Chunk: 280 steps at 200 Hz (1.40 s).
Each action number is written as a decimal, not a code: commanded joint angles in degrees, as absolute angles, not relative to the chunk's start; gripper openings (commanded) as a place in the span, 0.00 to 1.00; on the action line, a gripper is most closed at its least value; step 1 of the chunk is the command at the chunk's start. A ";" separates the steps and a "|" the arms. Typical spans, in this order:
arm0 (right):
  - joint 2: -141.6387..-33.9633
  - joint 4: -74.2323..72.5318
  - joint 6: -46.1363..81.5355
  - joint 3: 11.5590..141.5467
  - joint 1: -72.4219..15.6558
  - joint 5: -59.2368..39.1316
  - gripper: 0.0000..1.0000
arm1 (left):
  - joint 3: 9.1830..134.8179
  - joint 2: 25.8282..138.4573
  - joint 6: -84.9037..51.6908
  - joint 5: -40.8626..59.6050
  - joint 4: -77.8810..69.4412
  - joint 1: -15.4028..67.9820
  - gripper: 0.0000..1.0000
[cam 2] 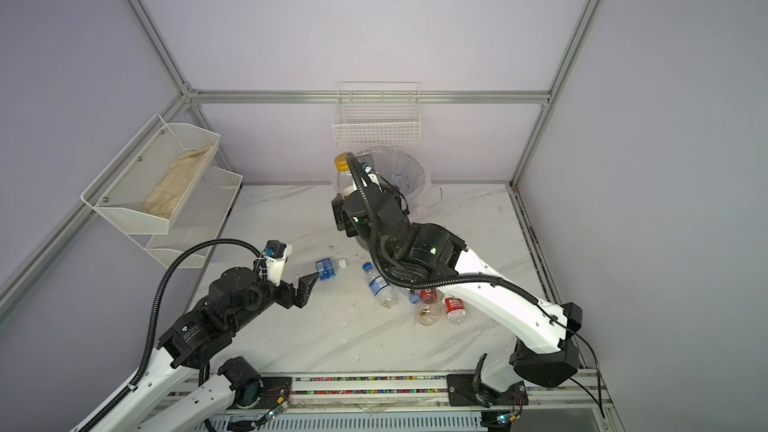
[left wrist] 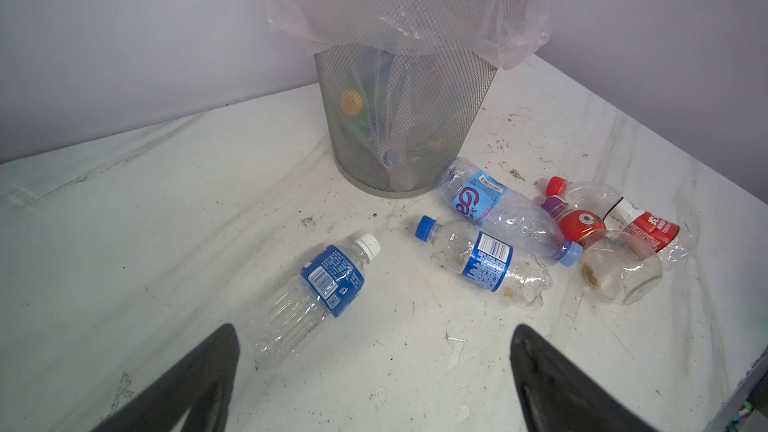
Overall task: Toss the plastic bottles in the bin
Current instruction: 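Open the right gripper to drop the orange-labelled bottle into the wastebasket, then lower the left gripper onto the white-capped blue-labelled water bottle while the right gripper withdraws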
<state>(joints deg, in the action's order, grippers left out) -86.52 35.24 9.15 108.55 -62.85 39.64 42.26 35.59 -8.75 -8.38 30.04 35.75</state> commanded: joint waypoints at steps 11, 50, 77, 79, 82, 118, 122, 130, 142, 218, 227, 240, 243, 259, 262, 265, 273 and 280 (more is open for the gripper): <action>-88.68 35.89 8.09 113.98 -57.37 37.30 0.46 | 39.62 35.13 -8.10 -8.96 28.48 35.47 1.00; -93.76 38.97 9.14 121.17 -49.44 31.89 0.46 | 39.64 34.97 -8.00 -9.03 28.78 35.48 1.00; -98.83 40.41 9.44 124.55 -44.07 26.82 0.49 | 39.56 34.72 -8.03 -9.21 28.94 35.51 1.00; -99.22 40.47 9.41 124.77 -43.70 26.20 0.49 | 39.55 34.67 -8.07 -9.18 28.92 35.51 1.00; -99.97 40.59 9.45 124.99 -42.82 25.42 0.50 | 39.55 34.68 -8.08 -9.19 28.92 35.51 1.00; -113.30 53.51 9.22 138.80 -39.03 27.67 0.98 | 39.59 34.49 -8.24 -9.30 29.17 35.49 1.00; -114.55 55.62 9.81 141.14 -39.08 28.14 0.97 | 39.55 34.38 -8.26 -9.39 29.18 35.46 1.00; -116.13 59.29 10.77 144.27 -39.11 27.89 0.98 | 39.55 34.21 -8.26 -9.57 29.28 35.47 1.00; -114.87 58.64 11.29 143.21 -39.20 26.72 0.97 | 39.45 34.01 -8.35 -9.63 29.32 35.51 1.00; -99.13 47.37 10.24 122.89 -39.29 20.39 0.98 | 39.59 34.74 -8.26 -9.75 29.42 35.50 1.00; -97.63 46.20 10.22 121.00 -39.29 19.49 0.98 | 39.59 34.83 -8.32 -9.82 29.42 35.51 1.00; -95.45 44.52 10.21 118.43 -39.31 18.37 0.97 | 39.55 35.11 -8.36 -9.90 29.53 35.51 1.00; -94.93 44.26 10.20 117.89 -39.29 18.03 0.98 | 39.51 35.19 -8.35 -9.89 29.64 35.51 1.00; -92.50 42.86 10.24 115.17 -39.29 16.28 0.97 | 39.59 36.18 -8.09 -10.22 30.21 35.46 1.00; -92.03 42.52 10.12 114.73 -39.29 15.94 0.97 | 39.63 36.46 -8.09 -10.52 30.36 35.49 1.00; -91.68 42.35 10.11 114.22 -39.29 15.58 0.98 | 39.70 36.73 -8.09 -10.69 30.51 35.51 1.00; -90.50 41.80 10.06 112.91 -39.29 14.96 0.97 | 39.88 37.76 -7.88 -10.97 30.84 35.51 1.00; -89.67 41.36 10.02 111.77 -39.29 14.62 0.98 | 39.95 38.67 -7.38 -10.91 31.02 35.51 1.00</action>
<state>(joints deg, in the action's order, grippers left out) -92.44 44.29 9.98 114.89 -39.18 17.61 42.24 36.34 -8.73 -9.54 31.05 35.73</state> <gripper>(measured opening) 0.976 0.998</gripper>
